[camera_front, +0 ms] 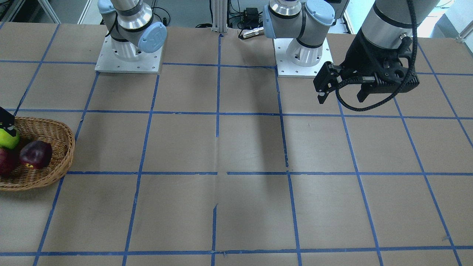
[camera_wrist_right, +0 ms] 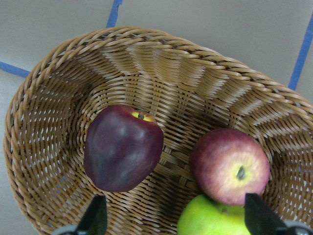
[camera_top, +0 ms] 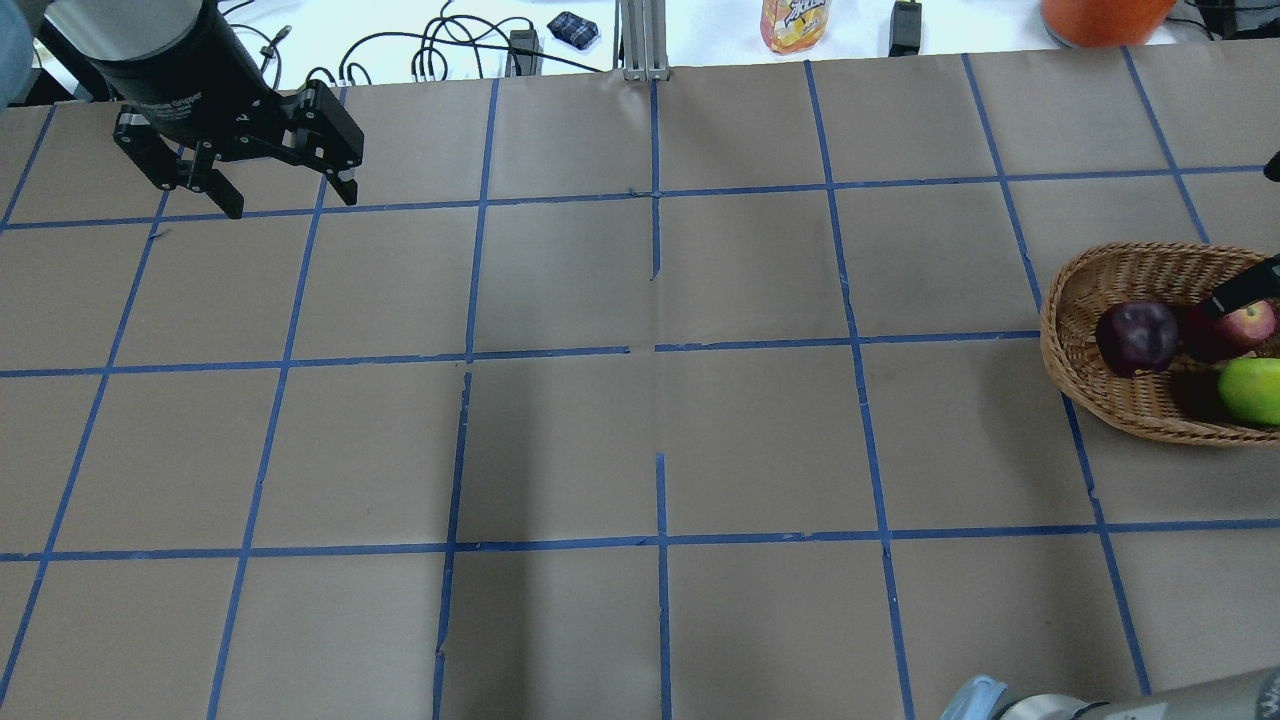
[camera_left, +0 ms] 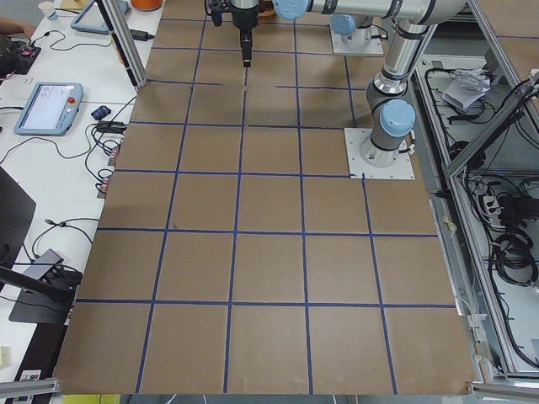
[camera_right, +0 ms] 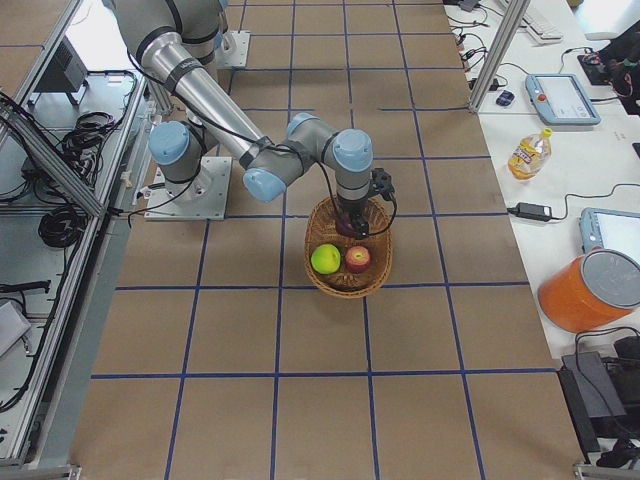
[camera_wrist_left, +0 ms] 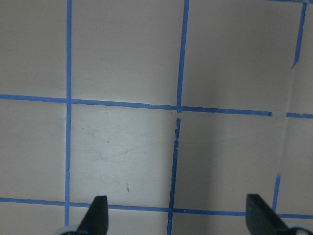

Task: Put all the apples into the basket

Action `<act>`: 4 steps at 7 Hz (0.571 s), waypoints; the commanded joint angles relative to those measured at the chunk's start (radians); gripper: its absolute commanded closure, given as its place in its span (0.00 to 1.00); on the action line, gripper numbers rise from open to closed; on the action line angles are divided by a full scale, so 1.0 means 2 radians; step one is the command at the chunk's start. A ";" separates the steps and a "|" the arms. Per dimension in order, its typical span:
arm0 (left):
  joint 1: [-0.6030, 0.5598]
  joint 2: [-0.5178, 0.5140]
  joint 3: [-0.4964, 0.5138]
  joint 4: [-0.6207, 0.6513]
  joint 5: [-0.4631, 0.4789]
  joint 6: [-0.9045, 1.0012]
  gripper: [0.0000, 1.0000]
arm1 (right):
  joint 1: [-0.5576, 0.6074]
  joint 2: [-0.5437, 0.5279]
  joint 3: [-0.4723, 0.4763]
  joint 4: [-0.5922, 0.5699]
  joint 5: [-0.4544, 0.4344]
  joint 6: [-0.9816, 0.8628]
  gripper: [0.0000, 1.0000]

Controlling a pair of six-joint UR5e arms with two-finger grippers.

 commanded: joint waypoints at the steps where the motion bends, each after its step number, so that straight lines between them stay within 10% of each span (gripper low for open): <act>1: 0.001 0.000 0.000 0.000 0.000 0.000 0.00 | 0.028 -0.049 -0.001 0.047 -0.003 0.045 0.00; 4: 0.001 -0.003 0.002 0.000 0.003 0.000 0.00 | 0.170 -0.128 -0.003 0.132 -0.009 0.297 0.00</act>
